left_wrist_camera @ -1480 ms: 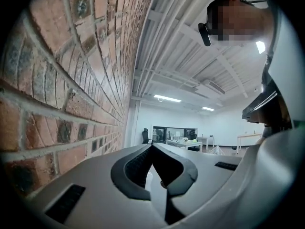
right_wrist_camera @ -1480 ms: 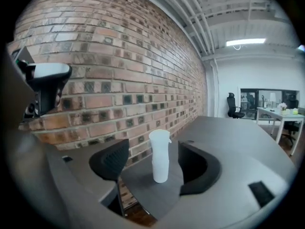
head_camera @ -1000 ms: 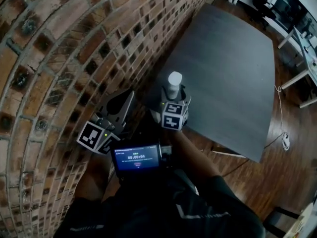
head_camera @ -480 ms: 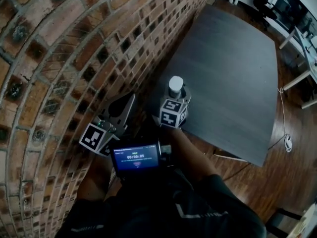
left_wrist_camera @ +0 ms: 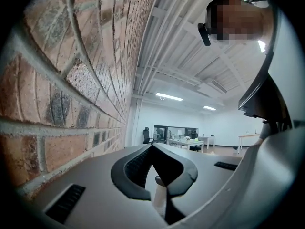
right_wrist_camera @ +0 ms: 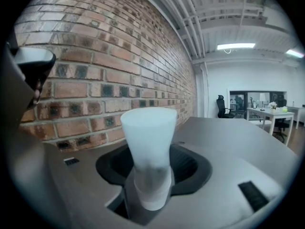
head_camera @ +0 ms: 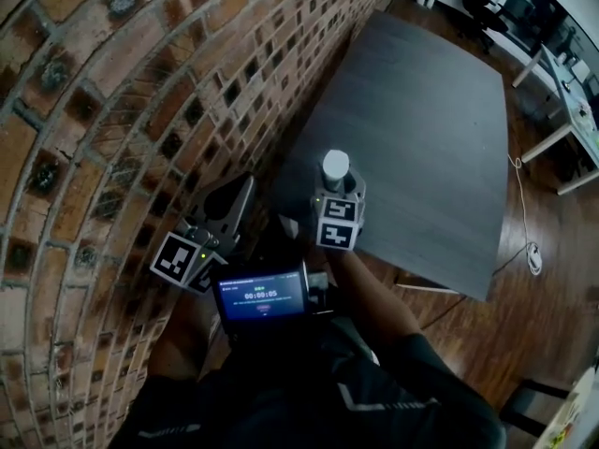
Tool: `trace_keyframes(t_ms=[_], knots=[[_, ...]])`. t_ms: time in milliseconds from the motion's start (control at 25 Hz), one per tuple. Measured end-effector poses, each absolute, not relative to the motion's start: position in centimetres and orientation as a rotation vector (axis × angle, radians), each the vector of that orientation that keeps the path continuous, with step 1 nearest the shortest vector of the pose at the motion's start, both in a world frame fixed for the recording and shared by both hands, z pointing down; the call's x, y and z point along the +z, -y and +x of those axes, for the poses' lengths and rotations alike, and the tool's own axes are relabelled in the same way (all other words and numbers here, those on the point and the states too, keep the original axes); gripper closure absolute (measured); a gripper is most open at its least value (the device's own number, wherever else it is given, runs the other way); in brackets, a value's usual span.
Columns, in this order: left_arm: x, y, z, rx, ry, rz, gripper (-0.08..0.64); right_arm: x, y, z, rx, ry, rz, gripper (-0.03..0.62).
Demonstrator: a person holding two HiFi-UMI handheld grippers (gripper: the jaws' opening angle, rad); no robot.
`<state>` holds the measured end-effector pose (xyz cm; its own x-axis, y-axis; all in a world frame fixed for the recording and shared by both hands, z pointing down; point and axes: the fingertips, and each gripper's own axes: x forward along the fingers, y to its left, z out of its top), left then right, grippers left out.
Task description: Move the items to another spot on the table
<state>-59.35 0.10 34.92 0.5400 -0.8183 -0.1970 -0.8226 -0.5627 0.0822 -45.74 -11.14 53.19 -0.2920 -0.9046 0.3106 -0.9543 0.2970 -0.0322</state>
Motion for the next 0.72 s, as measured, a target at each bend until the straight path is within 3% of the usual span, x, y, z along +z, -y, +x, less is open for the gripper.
trace_keyframes(t_ms=[320, 720], knots=[[31.4, -1.9, -55.4, 0.381, -1.286, -2.822, 0.557, 45.3, 5.8, -40.3, 0.277, 2.397, 1.705, 0.376], [30.2, -4.6, -46.1, 0.383, -1.023, -2.935, 0.557, 40.2, -1.8, -28.3, 0.311, 2.390, 1.783, 0.376]])
